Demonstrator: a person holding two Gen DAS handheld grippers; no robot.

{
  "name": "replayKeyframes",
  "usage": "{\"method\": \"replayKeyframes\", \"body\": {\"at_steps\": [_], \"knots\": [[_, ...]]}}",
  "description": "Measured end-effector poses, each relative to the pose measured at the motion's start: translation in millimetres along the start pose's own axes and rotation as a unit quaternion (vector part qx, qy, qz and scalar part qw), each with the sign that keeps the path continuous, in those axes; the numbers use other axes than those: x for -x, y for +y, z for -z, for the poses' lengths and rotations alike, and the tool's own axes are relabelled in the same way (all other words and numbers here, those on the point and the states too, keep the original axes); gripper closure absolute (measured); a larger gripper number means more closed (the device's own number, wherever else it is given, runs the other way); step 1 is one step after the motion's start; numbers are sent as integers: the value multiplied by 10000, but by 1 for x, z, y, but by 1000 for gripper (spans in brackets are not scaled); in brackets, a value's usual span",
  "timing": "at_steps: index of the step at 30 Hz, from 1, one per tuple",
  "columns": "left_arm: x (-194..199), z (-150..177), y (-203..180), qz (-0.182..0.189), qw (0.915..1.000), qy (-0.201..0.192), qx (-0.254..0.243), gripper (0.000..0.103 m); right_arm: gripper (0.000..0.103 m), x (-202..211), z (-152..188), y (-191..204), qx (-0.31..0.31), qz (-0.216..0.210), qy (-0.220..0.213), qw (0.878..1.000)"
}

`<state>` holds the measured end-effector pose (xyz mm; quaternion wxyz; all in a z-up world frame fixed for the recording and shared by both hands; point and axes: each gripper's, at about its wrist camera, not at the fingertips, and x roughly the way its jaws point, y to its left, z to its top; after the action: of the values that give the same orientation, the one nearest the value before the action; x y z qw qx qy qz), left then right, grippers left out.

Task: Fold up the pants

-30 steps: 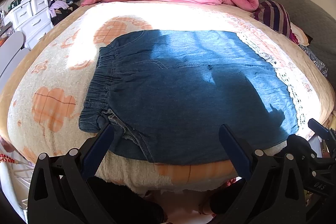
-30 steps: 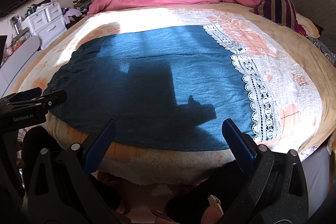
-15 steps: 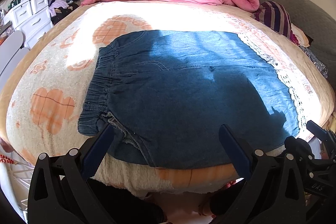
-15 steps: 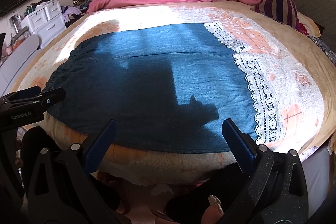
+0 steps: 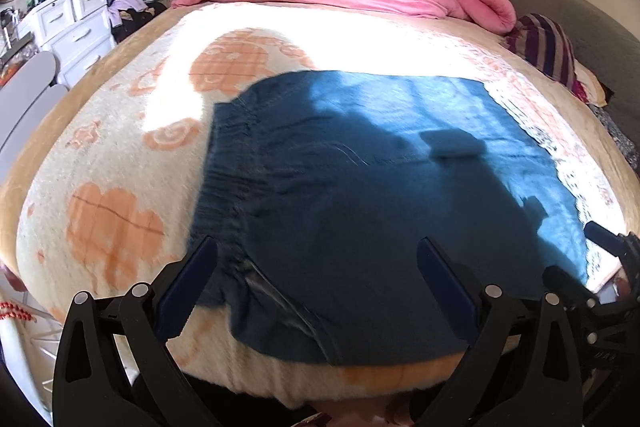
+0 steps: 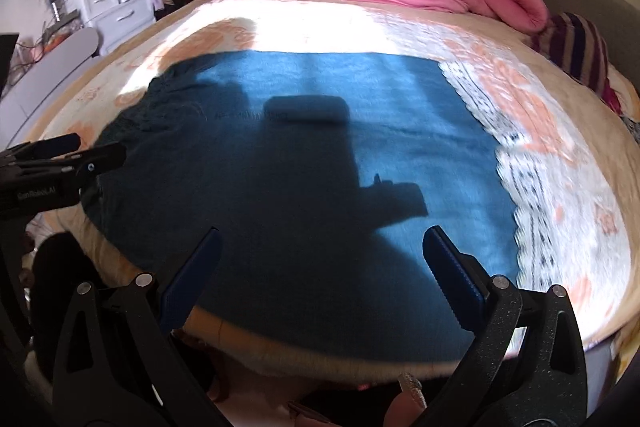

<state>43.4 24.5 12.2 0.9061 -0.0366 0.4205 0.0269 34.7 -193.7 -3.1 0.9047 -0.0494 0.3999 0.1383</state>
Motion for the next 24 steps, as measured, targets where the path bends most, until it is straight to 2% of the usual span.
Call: {"method": "replayKeyframes", "body": {"at_steps": [6, 10, 15, 21, 24], "knots": [[-15, -19, 23, -172, 9997, 17, 145, 4, 8, -19, -36, 0, 167, -63, -82, 9998], [-26, -33, 42, -278, 9992, 10, 270, 4, 8, -35, -57, -2, 181, -250, 19, 9995], [-44, -56, 68, -383, 9984, 39, 407, 4, 8, -55, -90, 0, 437, -169, -61, 9989], [-72, -85, 90, -236, 9986, 157, 435, 4, 8, -85, -127, 5, 809, -164, -48, 9966], [-92, -98, 96, -197, 9988, 232, 393, 4, 8, -106, -148, 6, 904, -271, 102, 9955]]}}
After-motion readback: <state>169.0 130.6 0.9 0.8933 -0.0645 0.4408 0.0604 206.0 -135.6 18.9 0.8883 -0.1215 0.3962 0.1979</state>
